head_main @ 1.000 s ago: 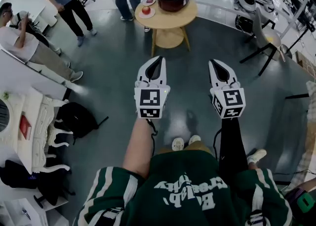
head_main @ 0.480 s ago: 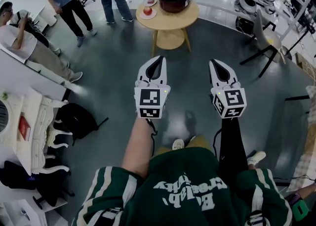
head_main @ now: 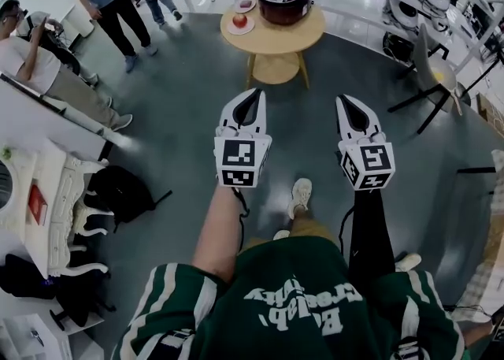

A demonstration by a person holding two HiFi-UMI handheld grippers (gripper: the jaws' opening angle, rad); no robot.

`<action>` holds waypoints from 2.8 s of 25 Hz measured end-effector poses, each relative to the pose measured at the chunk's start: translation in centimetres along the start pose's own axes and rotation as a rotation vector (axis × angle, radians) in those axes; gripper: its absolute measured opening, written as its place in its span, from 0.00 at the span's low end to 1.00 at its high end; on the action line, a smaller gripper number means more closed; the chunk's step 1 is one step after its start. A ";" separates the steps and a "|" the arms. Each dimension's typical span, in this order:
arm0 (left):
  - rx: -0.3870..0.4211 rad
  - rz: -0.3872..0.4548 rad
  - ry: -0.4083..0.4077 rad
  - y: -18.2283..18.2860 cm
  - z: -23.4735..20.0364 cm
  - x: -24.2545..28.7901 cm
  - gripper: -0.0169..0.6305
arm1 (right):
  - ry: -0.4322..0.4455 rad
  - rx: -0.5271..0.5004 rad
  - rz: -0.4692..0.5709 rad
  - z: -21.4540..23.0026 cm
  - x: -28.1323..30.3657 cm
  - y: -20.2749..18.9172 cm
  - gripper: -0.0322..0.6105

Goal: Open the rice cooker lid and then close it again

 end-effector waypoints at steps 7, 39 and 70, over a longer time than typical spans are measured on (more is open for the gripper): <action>-0.002 -0.013 0.023 -0.2 -1.3 8.0 0.03 | 0.019 0.014 0.009 5.5 6.6 -0.5 0.06; 0.041 -0.009 0.023 0.2 -6.8 42.9 0.03 | 0.084 0.037 0.049 26.4 35.7 -0.8 0.06; 0.126 -0.151 -0.303 -8.8 -13.8 73.9 0.03 | 0.028 0.087 -0.222 36.7 65.0 -8.6 0.05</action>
Point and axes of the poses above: the fingertips, and each gripper's own axes: x forward along the fingers, z to its right, y out of its top, the point moved 1 cm from there along -x, backward along the fingers, and after that the axes turned 10 degrees about y, right-handed, at the moved point
